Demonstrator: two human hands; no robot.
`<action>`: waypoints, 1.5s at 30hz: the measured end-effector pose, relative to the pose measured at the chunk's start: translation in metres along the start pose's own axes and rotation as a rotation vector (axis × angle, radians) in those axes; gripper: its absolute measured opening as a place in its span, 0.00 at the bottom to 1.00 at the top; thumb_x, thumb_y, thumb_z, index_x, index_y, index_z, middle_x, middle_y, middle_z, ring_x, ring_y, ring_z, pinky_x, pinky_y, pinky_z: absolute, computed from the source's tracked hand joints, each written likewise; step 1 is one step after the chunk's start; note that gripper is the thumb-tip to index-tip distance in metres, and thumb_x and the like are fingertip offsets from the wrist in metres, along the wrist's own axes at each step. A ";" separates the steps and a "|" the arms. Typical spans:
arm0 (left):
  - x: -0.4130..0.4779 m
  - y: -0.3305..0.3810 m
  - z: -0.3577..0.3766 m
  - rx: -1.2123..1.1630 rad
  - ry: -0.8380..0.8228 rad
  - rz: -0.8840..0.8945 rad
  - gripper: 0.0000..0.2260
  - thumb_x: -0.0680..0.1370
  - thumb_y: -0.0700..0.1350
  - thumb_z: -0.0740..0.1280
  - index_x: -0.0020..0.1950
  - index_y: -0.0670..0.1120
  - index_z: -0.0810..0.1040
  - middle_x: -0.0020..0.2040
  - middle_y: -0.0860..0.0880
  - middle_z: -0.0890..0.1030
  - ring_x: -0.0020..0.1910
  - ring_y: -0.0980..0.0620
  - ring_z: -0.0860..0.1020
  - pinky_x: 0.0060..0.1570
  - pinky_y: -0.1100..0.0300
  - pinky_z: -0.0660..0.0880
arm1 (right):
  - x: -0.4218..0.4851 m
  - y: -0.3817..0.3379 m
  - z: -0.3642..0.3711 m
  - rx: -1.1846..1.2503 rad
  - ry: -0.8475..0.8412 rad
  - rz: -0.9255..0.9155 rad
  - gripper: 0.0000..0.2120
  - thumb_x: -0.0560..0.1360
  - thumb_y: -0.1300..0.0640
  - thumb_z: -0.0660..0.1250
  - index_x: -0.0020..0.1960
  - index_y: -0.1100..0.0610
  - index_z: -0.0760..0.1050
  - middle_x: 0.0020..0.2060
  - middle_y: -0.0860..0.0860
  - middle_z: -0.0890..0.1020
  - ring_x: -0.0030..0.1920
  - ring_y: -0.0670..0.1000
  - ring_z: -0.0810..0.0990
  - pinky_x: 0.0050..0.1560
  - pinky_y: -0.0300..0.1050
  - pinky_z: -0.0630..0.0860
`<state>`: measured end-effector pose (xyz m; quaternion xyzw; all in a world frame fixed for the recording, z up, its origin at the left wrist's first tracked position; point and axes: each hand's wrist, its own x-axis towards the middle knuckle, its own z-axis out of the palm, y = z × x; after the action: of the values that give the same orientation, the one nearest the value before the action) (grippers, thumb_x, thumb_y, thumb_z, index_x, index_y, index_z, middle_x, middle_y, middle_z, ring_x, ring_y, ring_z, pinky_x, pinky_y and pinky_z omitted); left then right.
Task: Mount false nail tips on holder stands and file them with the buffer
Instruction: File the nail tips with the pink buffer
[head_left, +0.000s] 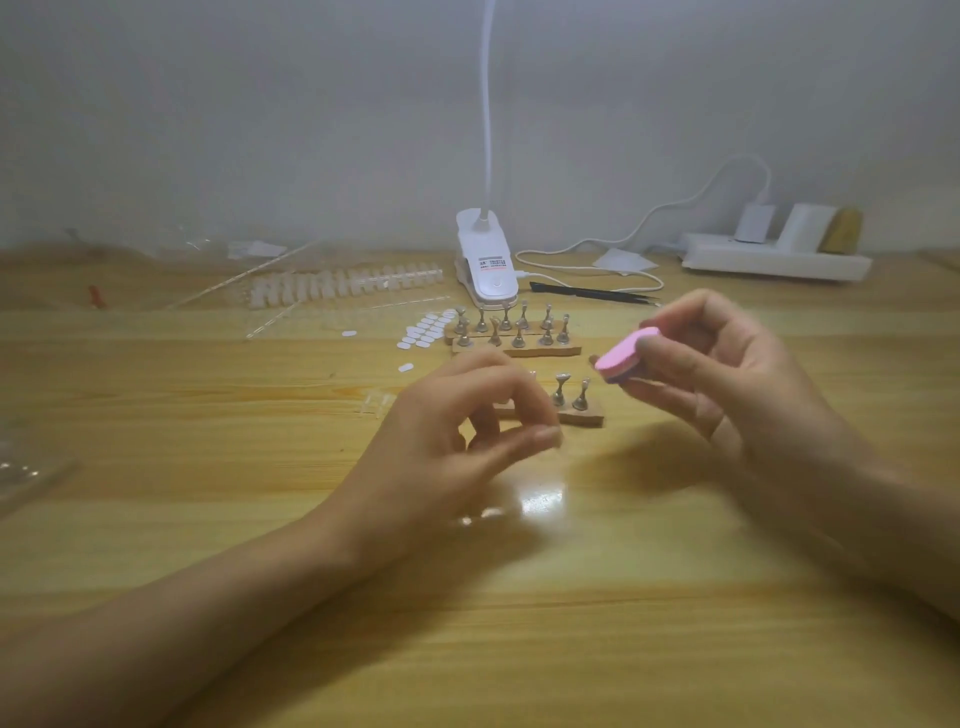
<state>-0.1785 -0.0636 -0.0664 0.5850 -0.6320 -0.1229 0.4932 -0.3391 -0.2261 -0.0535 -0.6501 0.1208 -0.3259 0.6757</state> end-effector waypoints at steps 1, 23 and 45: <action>0.001 -0.001 -0.002 -0.060 0.025 -0.050 0.04 0.74 0.46 0.72 0.41 0.47 0.82 0.43 0.55 0.79 0.38 0.60 0.75 0.38 0.71 0.68 | 0.003 -0.002 -0.005 -0.061 0.008 -0.032 0.15 0.67 0.55 0.74 0.50 0.58 0.74 0.46 0.55 0.84 0.49 0.56 0.87 0.49 0.42 0.82; 0.015 -0.008 -0.029 -0.460 0.073 -0.312 0.07 0.69 0.53 0.74 0.35 0.51 0.82 0.25 0.58 0.69 0.24 0.58 0.59 0.24 0.68 0.58 | 0.017 -0.028 0.055 -0.900 -0.272 -0.542 0.07 0.70 0.53 0.74 0.45 0.54 0.83 0.39 0.46 0.82 0.43 0.47 0.79 0.35 0.44 0.76; 0.018 -0.036 -0.042 0.202 -0.018 -0.260 0.26 0.69 0.44 0.79 0.63 0.55 0.73 0.38 0.59 0.83 0.41 0.55 0.80 0.51 0.46 0.77 | 0.040 0.013 0.062 -0.843 -0.161 -0.290 0.08 0.67 0.52 0.80 0.41 0.47 0.81 0.40 0.40 0.84 0.50 0.43 0.80 0.61 0.50 0.71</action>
<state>-0.1206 -0.0717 -0.0637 0.7073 -0.5644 -0.1268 0.4064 -0.2686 -0.2015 -0.0479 -0.9021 0.0977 -0.2878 0.3065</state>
